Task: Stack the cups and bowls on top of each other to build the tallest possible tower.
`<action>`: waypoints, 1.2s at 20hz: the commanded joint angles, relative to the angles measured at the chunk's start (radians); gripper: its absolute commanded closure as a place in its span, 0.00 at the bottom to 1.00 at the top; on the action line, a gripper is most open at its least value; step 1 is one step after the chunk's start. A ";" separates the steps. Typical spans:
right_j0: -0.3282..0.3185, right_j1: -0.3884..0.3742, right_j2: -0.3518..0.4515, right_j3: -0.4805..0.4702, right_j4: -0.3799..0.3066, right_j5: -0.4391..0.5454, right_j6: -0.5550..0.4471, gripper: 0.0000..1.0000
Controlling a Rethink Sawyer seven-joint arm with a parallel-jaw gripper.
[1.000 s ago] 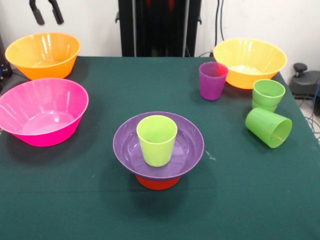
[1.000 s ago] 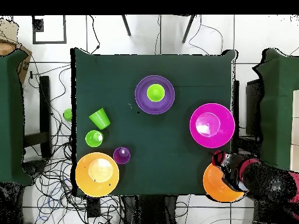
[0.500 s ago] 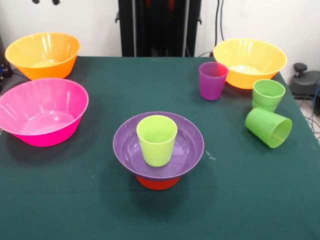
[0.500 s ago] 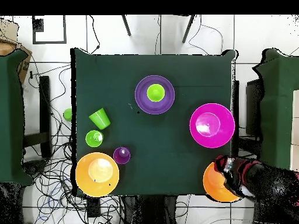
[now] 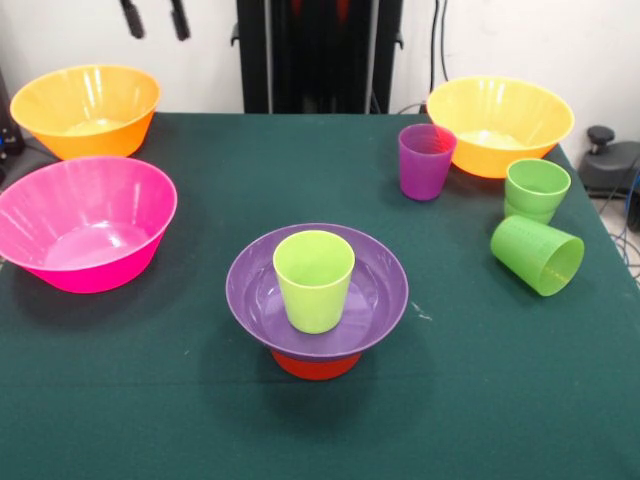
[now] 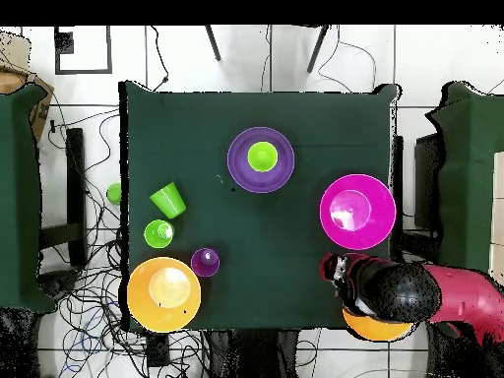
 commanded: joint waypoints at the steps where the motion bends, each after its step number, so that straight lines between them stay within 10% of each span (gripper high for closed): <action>1: 0.074 0.066 -0.122 0.072 -0.033 -0.031 0.102 0.00; 10: 0.023 0.072 -0.114 0.040 0.008 0.022 -0.029 0.00; 24: -0.011 0.229 -0.162 -0.037 -0.125 -0.063 -0.068 0.00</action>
